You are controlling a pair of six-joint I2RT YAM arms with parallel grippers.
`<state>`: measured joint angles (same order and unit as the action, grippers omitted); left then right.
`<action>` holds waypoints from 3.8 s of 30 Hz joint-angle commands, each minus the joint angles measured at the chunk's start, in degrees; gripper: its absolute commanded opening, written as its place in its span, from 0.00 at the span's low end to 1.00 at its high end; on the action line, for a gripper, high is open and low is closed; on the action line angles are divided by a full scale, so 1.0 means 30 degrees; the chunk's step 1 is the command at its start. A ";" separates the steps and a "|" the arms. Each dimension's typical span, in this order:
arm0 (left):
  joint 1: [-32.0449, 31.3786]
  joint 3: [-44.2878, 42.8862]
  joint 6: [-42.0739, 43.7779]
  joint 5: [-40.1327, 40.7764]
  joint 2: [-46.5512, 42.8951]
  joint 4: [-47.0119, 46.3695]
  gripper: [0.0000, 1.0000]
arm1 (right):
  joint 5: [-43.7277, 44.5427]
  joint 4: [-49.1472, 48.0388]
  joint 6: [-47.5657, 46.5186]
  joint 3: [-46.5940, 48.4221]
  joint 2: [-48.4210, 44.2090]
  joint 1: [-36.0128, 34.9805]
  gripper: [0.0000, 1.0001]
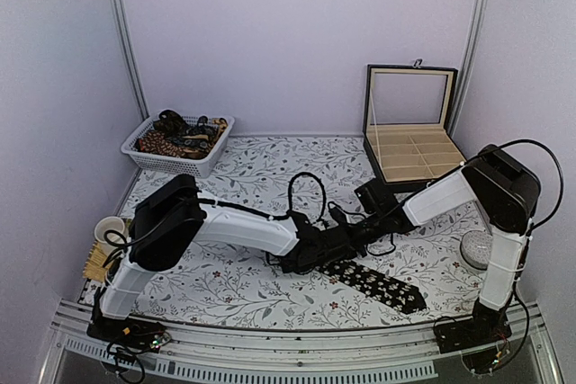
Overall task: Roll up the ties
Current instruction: Roll the tie at the center of the board.
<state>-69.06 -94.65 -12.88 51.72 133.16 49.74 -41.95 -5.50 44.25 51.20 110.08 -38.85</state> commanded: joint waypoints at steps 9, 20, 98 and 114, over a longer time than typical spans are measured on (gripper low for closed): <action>-0.0313 0.1472 0.0820 -0.4118 -0.0315 -0.1329 0.49 | 0.0911 0.1119 0.0305 0.0275 0.0230 0.0558 0.17; -0.0142 0.0590 0.0311 -0.2884 -0.0849 -0.0337 0.53 | 0.1271 0.1684 0.0152 0.0567 -0.0291 0.0554 0.17; 0.4286 0.7603 -0.2698 -1.1735 -1.3358 -0.8399 1.00 | 0.2860 0.4581 -0.1098 0.5573 -0.2076 -0.0602 0.34; 0.9031 1.3654 -0.4052 -1.7776 -1.4544 -1.4355 0.90 | 0.2789 0.1646 0.3331 0.7015 0.1024 -0.2774 0.42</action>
<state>-44.14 -55.44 -24.10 3.57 87.85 12.93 -33.58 2.90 49.12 72.42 108.05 -46.52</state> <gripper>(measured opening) 0.909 0.397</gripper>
